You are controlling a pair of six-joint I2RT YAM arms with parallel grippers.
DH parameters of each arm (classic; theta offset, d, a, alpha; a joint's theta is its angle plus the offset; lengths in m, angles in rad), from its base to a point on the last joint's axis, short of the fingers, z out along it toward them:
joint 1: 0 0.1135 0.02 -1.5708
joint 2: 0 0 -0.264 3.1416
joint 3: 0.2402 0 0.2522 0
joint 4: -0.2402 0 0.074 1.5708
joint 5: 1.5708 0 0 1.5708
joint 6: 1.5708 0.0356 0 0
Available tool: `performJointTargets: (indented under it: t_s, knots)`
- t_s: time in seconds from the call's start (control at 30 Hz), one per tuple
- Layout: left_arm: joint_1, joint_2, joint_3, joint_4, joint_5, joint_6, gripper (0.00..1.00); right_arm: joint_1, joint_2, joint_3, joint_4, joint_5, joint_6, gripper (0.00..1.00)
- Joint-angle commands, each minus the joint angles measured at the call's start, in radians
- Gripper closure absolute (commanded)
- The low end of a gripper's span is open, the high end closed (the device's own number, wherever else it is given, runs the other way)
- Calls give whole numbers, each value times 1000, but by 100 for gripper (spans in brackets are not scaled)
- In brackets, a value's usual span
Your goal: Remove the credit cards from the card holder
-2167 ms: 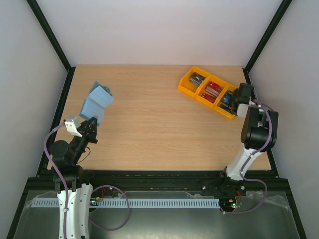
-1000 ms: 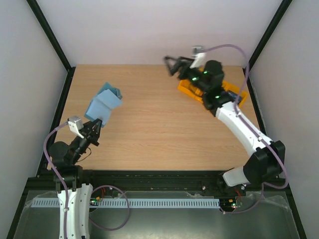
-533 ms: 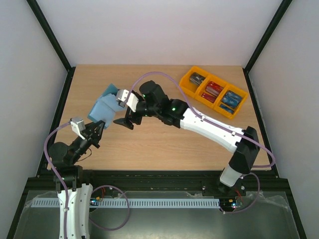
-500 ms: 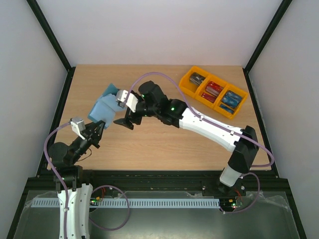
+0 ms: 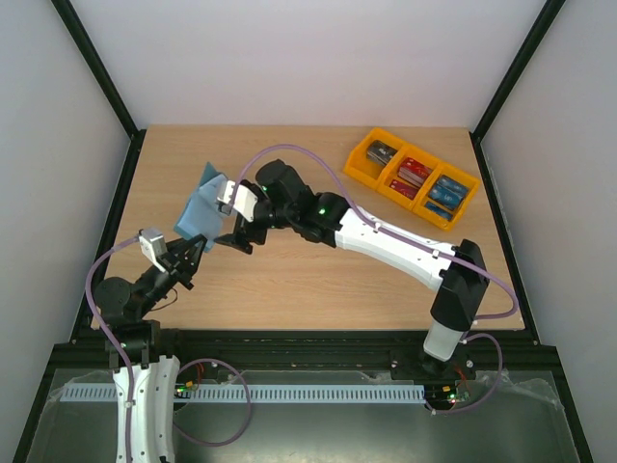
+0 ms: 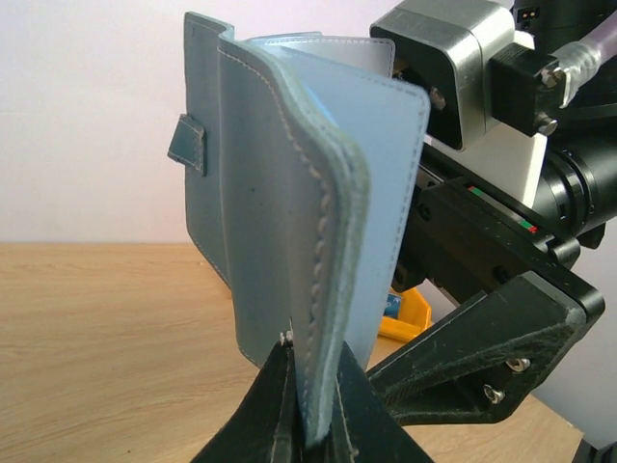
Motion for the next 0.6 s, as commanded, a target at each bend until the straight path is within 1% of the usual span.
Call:
performJointTargets:
  t_s: [0.0,0.03,0.07,0.1,0.13,0.17,0.2,0.37,0.43,0.5,0.53,0.57]
  knots:
    - [3,-1,-7,61,66,-12,98,8,23,50,13,-75,-7,6]
    - [3,1,-7,61,68,-12,98,9,25,53,14,-97,-7,11]
    - [3,3,-9,62,70,-13,98,8,25,56,14,-120,-7,18]
    - [3,5,-10,63,72,-14,98,8,26,58,16,-141,-6,26]
    - [2,7,-10,65,74,-15,98,8,26,57,19,-155,-3,38]
    - [2,9,-10,65,76,-15,98,8,25,57,25,-163,0,45]
    - [3,10,-11,65,81,-14,98,8,23,55,28,-170,0,50]
    - [3,8,-8,69,92,-18,98,8,12,47,29,-197,-12,67]
    - [2,2,-8,74,105,-18,98,8,10,44,24,-183,-16,71]
    - [2,-2,-6,78,121,-19,98,9,5,39,22,-160,-16,79]
    - [3,-5,-5,79,126,-18,98,8,2,31,31,-153,-13,81]
    - [3,-8,-2,82,131,-17,97,8,-5,18,45,-144,-8,86]
